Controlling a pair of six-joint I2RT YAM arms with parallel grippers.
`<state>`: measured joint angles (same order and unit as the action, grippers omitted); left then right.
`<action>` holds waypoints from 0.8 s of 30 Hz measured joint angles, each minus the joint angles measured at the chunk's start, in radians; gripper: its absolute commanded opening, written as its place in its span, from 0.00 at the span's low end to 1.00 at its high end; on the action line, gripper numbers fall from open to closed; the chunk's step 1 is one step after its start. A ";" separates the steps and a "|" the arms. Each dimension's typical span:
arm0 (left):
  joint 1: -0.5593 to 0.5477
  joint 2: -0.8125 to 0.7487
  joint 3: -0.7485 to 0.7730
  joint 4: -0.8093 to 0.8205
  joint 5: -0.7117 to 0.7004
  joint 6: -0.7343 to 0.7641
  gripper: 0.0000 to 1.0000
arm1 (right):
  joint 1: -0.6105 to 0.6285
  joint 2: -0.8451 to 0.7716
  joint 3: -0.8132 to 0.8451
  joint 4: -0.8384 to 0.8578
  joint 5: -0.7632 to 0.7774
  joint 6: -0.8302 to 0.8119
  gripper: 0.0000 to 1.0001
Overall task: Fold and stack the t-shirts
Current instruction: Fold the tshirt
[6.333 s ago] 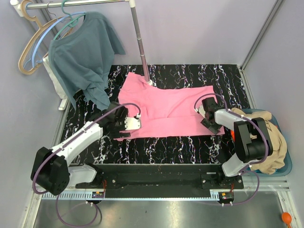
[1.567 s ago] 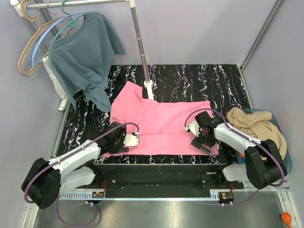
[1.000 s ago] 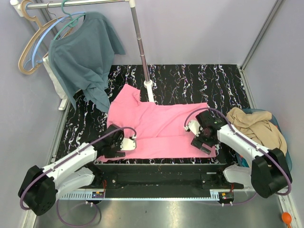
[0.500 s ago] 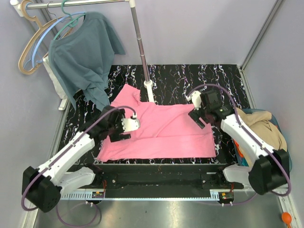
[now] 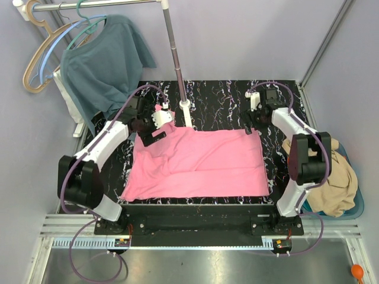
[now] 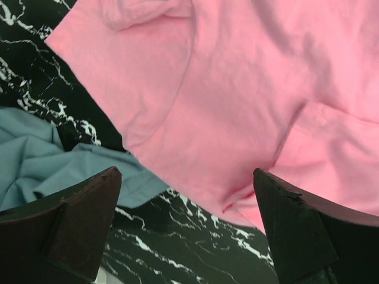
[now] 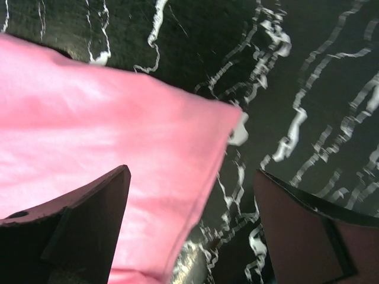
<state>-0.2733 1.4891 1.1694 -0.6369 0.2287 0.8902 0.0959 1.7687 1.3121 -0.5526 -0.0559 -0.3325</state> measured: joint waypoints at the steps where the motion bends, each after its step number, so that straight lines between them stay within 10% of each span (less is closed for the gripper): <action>1: 0.007 0.029 0.020 -0.001 0.012 0.000 0.99 | -0.003 0.032 0.017 0.000 -0.019 0.005 0.92; 24: 0.063 0.276 0.183 -0.026 0.059 0.038 0.99 | -0.082 0.261 0.175 0.003 -0.158 -0.019 0.82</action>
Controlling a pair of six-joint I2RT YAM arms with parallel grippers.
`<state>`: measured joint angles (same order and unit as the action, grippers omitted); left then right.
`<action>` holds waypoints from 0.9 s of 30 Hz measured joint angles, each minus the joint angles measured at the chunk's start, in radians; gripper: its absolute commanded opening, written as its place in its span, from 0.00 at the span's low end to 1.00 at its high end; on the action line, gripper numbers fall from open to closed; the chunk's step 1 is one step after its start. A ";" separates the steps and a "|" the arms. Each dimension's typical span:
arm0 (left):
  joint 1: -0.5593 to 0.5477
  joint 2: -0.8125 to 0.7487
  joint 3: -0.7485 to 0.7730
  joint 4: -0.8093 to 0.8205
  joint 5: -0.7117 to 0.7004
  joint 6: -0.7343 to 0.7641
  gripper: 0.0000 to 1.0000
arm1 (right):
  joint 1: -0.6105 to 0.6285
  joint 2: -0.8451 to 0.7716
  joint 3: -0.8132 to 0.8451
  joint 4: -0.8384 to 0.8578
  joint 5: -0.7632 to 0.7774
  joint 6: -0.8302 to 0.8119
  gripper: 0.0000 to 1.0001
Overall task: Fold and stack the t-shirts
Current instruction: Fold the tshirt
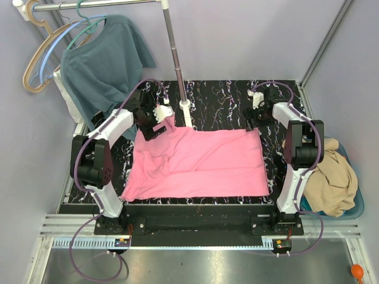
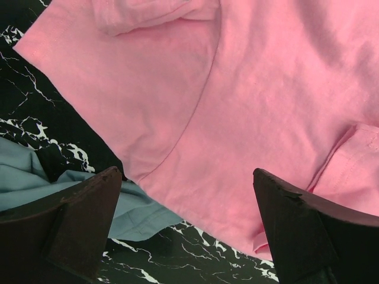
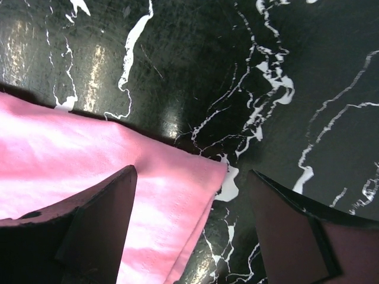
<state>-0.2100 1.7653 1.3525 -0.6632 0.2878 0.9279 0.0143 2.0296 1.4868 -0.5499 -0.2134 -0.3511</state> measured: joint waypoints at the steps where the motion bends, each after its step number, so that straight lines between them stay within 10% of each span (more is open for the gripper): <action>1: 0.000 0.003 0.003 0.000 0.000 0.000 0.99 | -0.002 0.005 0.000 0.000 -0.003 -0.002 0.82; 8: 0.000 0.015 0.010 0.000 -0.005 0.016 0.99 | -0.002 0.039 0.001 0.000 -0.024 -0.013 0.69; 19: 0.024 0.113 0.111 -0.002 0.004 0.017 0.99 | -0.004 0.065 0.024 0.008 -0.043 -0.023 0.22; 21: 0.025 0.141 0.156 -0.004 0.016 0.011 0.99 | -0.004 0.066 0.024 0.008 -0.043 -0.023 0.02; 27: 0.025 0.272 0.347 0.004 0.063 -0.045 0.99 | -0.004 0.066 0.024 0.007 -0.042 -0.019 0.00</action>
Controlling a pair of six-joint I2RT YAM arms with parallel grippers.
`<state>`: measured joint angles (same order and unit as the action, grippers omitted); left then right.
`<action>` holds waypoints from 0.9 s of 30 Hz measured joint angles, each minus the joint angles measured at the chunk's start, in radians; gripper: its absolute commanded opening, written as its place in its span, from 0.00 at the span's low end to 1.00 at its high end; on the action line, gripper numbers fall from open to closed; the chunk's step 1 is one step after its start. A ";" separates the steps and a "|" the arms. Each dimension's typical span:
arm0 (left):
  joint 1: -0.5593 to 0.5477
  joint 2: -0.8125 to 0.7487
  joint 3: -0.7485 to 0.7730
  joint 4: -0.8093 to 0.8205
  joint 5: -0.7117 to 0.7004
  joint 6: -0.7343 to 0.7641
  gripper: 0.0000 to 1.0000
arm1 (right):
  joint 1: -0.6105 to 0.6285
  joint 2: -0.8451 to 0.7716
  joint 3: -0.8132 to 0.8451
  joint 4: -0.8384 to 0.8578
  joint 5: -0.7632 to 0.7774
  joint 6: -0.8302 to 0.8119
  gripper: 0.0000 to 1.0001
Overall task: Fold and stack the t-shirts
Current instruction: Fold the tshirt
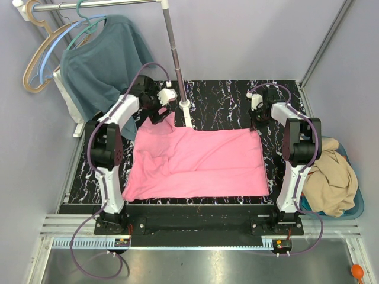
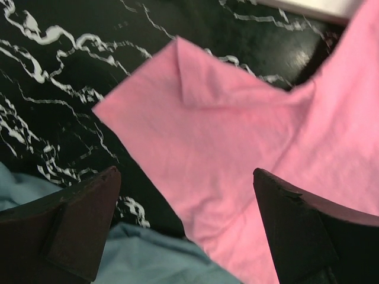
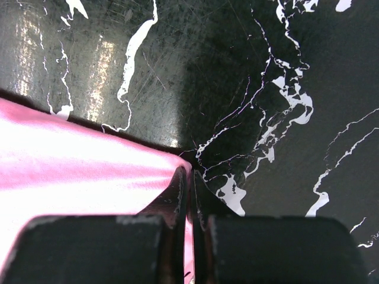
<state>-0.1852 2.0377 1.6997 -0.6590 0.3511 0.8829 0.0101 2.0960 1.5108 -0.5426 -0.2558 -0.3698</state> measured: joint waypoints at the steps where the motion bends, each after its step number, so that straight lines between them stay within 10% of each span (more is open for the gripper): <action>1: 0.000 0.026 0.031 0.001 0.010 -0.012 0.99 | 0.000 0.000 0.000 0.000 0.000 0.000 0.00; 27: -0.008 0.291 0.290 -0.024 0.121 -0.199 0.99 | 0.000 -0.010 -0.023 0.024 -0.001 -0.006 0.00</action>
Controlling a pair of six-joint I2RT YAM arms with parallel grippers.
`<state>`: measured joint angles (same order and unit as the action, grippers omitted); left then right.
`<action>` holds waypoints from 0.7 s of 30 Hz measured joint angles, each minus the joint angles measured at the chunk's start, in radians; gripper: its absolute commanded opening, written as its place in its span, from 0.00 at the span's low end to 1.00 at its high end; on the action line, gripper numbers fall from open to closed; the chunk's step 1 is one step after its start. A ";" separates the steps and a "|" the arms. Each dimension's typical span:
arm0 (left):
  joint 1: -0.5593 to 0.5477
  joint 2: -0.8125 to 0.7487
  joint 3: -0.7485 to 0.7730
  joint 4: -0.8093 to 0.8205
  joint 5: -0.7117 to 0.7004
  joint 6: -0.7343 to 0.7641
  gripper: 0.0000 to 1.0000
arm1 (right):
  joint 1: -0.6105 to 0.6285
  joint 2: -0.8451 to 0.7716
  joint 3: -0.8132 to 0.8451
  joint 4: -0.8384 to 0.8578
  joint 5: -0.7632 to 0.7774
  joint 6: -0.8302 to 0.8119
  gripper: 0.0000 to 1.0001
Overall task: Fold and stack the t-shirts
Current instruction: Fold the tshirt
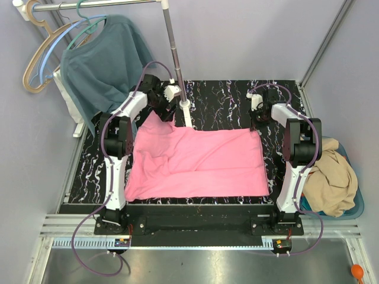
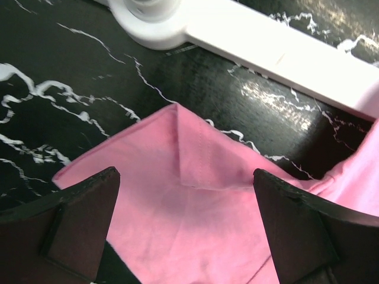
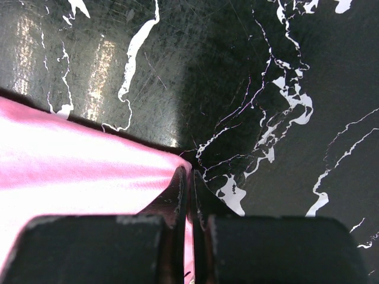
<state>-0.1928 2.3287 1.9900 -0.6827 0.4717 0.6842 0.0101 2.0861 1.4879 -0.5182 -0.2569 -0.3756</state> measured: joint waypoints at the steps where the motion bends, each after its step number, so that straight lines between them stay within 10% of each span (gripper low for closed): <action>1: -0.001 0.003 0.000 -0.009 0.000 0.002 0.99 | 0.000 -0.001 -0.001 0.002 0.000 -0.002 0.00; 21: -0.045 0.032 0.000 -0.109 -0.013 0.068 0.79 | 0.000 -0.010 -0.017 0.017 0.000 -0.013 0.00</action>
<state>-0.2382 2.3604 1.9903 -0.7921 0.4591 0.7525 0.0101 2.0766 1.4708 -0.5011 -0.2573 -0.3885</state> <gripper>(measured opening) 0.839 0.018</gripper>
